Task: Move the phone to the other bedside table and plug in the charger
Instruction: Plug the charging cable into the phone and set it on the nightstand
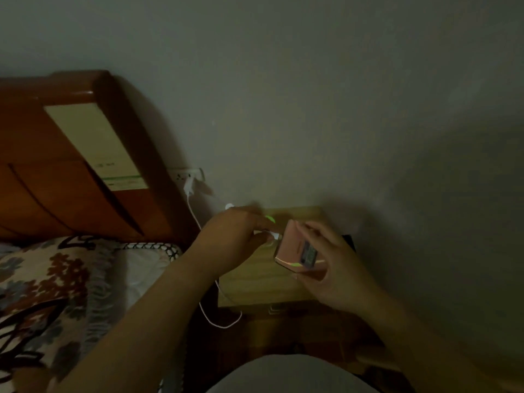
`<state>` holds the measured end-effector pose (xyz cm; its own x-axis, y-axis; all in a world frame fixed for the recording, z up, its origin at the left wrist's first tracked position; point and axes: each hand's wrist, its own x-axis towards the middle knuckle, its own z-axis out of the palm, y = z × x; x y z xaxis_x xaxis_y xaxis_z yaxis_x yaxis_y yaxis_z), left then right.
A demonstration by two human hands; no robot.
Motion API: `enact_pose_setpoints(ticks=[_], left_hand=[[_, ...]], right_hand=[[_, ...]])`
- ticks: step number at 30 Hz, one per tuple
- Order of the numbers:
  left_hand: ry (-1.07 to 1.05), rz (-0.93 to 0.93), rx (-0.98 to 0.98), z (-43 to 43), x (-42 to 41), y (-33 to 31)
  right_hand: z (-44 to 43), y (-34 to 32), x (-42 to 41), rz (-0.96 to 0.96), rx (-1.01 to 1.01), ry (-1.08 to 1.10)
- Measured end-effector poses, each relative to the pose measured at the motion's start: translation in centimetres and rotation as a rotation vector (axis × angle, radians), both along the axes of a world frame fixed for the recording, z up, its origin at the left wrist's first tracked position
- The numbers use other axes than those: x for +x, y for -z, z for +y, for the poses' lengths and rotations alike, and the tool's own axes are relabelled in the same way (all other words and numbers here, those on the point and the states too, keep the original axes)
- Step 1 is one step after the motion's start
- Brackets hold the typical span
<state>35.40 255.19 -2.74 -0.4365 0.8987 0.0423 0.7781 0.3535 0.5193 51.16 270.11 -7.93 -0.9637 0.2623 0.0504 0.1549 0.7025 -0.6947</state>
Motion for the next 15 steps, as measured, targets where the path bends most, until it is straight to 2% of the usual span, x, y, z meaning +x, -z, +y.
enact_pose_setpoints(ticks=[5,10,15], left_hand=[[0.017,-0.06,0.031,4.7,0.0,0.2],[-0.1,-0.215,0.109,7.3,-0.1,0.3],[-0.035,-0.19,0.066,8.4,-1.0,-0.4]], right_hand=[[4.8,-0.2,0.6,0.017,0.089,-0.005],[7.0,-0.8,0.4,0.04,0.04,0.022],[7.2,-1.2,0.2,0.053,0.059,0.062]])
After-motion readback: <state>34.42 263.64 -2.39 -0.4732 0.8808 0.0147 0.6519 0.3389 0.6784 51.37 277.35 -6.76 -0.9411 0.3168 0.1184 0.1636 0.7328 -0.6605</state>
